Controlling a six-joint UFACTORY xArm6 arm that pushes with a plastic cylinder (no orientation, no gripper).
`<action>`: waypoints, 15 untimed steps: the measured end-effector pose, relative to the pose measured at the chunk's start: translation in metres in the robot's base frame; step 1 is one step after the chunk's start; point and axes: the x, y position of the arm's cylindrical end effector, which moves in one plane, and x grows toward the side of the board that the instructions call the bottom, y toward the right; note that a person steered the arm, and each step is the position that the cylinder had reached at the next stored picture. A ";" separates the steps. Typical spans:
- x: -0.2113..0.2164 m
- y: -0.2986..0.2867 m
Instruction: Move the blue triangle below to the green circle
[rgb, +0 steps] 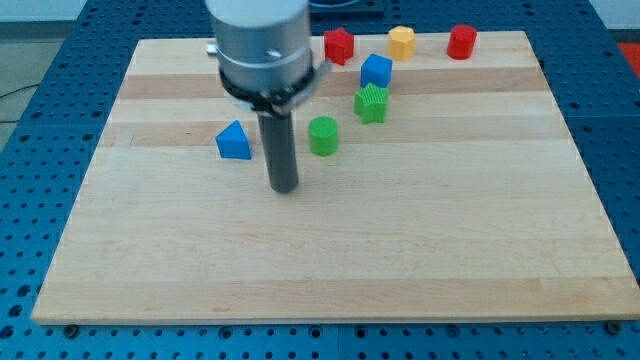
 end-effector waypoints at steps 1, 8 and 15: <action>-0.052 0.002; -0.073 -0.130; 0.005 0.023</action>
